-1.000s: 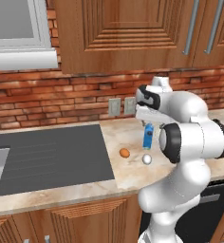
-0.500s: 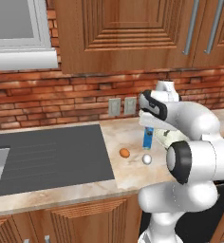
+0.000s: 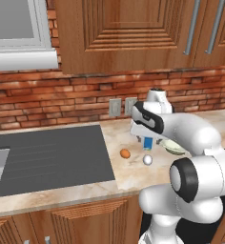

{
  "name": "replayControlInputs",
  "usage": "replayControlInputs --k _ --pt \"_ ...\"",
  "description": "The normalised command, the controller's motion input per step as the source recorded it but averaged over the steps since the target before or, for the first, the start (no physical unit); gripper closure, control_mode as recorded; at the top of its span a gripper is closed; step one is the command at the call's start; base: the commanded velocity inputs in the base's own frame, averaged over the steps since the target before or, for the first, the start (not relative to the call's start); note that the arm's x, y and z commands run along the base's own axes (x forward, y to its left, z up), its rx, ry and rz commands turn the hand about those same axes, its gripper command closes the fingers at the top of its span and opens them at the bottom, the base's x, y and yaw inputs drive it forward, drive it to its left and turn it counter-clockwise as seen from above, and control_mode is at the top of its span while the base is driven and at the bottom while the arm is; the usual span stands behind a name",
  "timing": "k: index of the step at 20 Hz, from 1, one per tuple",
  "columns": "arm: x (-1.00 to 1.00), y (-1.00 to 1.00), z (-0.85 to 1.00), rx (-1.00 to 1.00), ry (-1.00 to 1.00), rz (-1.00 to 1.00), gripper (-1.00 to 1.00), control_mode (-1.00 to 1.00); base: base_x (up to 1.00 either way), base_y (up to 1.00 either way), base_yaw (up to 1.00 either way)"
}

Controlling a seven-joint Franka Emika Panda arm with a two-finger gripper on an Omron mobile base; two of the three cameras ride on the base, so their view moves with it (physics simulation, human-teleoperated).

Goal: Gather the eggs and milk located in the vicinity of the sink area and place them right next to the bowl.

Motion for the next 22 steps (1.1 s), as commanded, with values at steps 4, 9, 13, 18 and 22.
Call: replayControlInputs --k 4,9,13,18,22 --pt "0.00 0.00 -0.03 0.00 0.00 0.04 -1.00 -1.00 0.00 0.00 0.00" --pt "0.00 0.00 -0.22 0.00 0.00 0.04 -1.00 -1.00 0.00 0.00 0.00" --pt "0.00 0.00 -0.32 -0.01 0.03 0.04 -1.00 -1.00 0.00 0.00 0.00" --pt "0.00 0.00 -0.26 -0.02 0.08 0.07 -1.00 -1.00 0.00 0.00 0.00" --pt "0.00 -0.01 -0.27 0.00 0.05 0.10 -1.00 -1.00 0.00 0.00 0.00"
